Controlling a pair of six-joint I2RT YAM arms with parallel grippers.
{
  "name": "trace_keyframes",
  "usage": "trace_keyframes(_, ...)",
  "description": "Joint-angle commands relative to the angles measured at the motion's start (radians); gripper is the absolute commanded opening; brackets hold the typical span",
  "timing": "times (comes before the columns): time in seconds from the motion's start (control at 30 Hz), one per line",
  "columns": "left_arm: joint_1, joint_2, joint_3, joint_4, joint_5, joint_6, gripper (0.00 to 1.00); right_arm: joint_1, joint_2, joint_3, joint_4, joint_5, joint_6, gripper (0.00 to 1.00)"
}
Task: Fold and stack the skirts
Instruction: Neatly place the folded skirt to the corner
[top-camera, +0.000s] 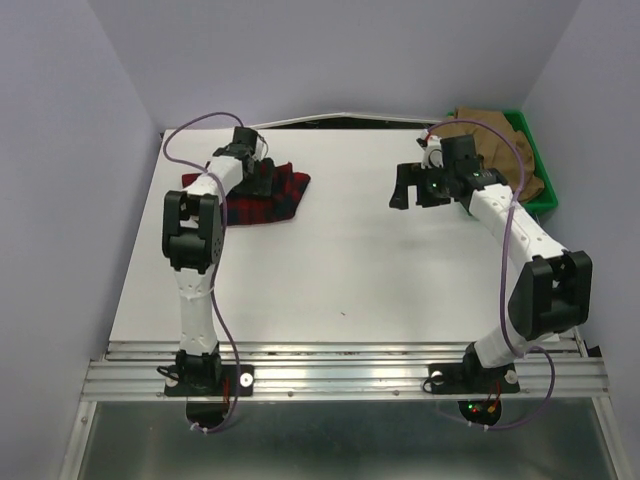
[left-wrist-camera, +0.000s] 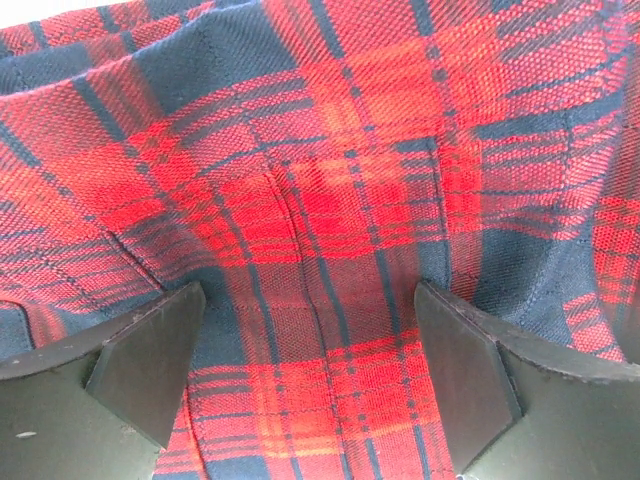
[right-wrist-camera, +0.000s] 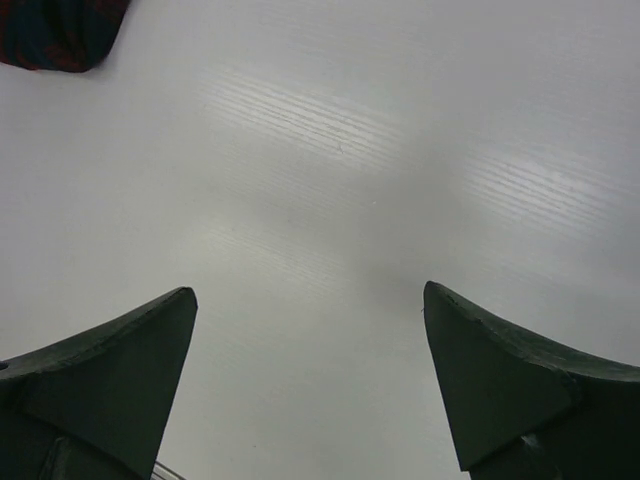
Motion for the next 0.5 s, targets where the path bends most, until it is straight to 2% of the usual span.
trace_keyframes(0.0,0.076,0.158,0.198,-0.158,0.044,0.280,0.98,-0.018,-0.001,0.030,0.023,-0.018,-0.006,1.00)
trace_keyframes(0.13,0.118,0.308,0.483,-0.248,0.041,0.324,0.98,-0.018,0.008,0.030,0.022,-0.028,-0.008,1.00)
trace_keyframes(0.17,0.124,0.369,0.602,-0.282,0.038,0.333,0.98,-0.018,0.008,0.029,0.024,-0.026,-0.006,1.00)
trace_keyframes(0.2,0.126,0.388,0.646,-0.281,0.038,0.347,0.99,-0.018,0.008,0.029,0.023,-0.025,-0.008,1.00)
trace_keyframes(0.3,0.127,0.430,0.717,-0.240,0.015,0.393,0.99,-0.018,0.005,0.023,0.022,-0.018,-0.011,1.00)
trace_keyframes(0.47,0.138,0.408,0.652,-0.073,0.031,0.497,0.99,-0.018,-0.001,0.016,0.021,-0.018,-0.017,1.00)
